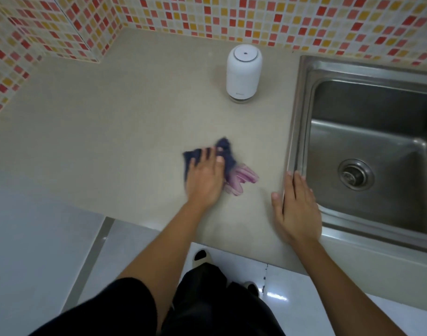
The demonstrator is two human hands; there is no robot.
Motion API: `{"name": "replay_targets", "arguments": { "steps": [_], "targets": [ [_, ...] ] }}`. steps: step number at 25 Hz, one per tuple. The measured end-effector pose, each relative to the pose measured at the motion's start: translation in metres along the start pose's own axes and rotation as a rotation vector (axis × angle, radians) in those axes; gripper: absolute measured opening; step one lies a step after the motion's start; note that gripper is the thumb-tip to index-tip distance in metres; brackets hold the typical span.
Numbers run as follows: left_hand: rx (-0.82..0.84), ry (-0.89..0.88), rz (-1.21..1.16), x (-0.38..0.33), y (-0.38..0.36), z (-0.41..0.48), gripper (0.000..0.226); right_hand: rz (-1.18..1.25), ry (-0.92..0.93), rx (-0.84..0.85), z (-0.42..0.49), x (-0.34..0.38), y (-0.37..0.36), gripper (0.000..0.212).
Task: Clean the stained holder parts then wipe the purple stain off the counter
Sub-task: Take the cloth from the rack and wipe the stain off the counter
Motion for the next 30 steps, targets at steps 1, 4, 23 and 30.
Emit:
{"name": "replay_targets", "arguments": {
  "steps": [1,4,23,30],
  "targets": [
    [0.062,-0.069,-0.023,-0.027,-0.017,-0.011,0.063,0.011,0.0,0.003,0.0,-0.001,-0.001,0.07],
    [0.205,-0.283,0.068,-0.059,-0.044,-0.079,0.057,0.062,-0.005,0.01,0.0,-0.004,-0.002,0.068],
    [0.024,-0.15,0.195,0.057,0.01,-0.09,0.055,0.39,0.038,0.19,-0.009,-0.012,0.003,0.056],
    [-0.022,-0.324,0.162,-0.039,-0.033,-0.072,0.05,0.025,0.009,0.051,-0.065,-0.047,0.003,0.066]
  ]
}}
Point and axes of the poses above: each hand's wrist, its own z-axis towards the middle knuckle, its own y-axis out of the back of the hand, x = y × z, the point moved 8 cm from there along z, towards the middle knuckle, and after that the axes turned 6 degrees about -z, right-handed, at the moved point
